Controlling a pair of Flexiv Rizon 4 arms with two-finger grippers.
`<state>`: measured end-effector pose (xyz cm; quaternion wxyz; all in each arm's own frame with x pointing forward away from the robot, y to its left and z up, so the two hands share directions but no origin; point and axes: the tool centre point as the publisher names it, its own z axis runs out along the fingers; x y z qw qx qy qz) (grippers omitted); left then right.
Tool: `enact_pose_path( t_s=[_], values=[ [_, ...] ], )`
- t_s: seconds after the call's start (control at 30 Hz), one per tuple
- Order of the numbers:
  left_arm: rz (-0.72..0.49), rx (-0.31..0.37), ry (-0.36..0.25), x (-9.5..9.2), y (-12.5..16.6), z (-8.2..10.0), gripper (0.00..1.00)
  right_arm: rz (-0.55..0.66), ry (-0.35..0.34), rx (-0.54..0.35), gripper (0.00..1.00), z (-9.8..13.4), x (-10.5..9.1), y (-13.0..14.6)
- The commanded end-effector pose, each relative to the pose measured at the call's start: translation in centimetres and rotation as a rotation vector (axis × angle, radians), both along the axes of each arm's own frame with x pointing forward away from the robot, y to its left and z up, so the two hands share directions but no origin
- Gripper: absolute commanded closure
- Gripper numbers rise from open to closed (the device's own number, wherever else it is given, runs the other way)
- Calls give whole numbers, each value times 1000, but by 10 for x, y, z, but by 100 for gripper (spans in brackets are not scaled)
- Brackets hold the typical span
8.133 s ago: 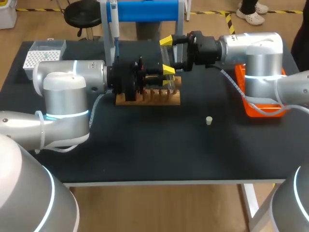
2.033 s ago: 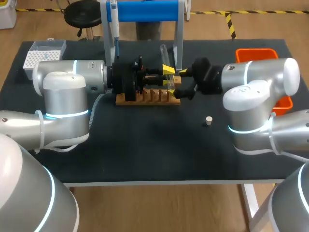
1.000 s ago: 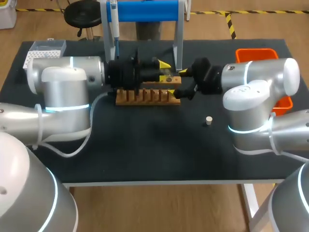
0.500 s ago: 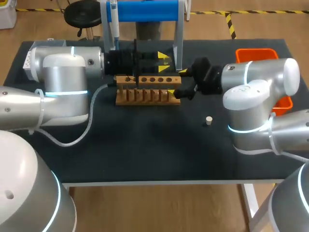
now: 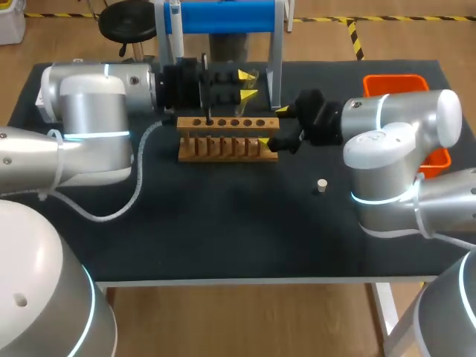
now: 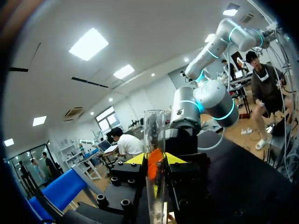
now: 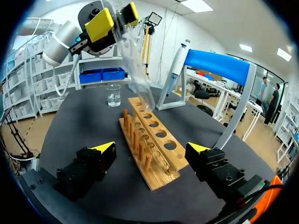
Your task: Invert the test tube, pick up the pipette, mount the tip to pipette, aspirate from beaker and dispense into the tube, eject the tip, return the pipette, and cap with the stopper.
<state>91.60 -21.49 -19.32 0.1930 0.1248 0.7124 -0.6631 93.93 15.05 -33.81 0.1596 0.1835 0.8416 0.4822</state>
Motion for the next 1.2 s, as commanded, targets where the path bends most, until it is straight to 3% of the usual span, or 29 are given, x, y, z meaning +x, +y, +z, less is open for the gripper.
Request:
enact_pose_path(
  t_s=[0.03,0.27,1.2],
  values=[
    [-34,2,48,10,-2,1,100,-2,-2,2,0,0,-1,0],
    [-4,-46,203,21,5,3,100,-2,-2,2,0,0,-1,0],
    [-4,-46,203,21,5,3,100,-2,-2,2,0,0,-1,0]
  ],
)
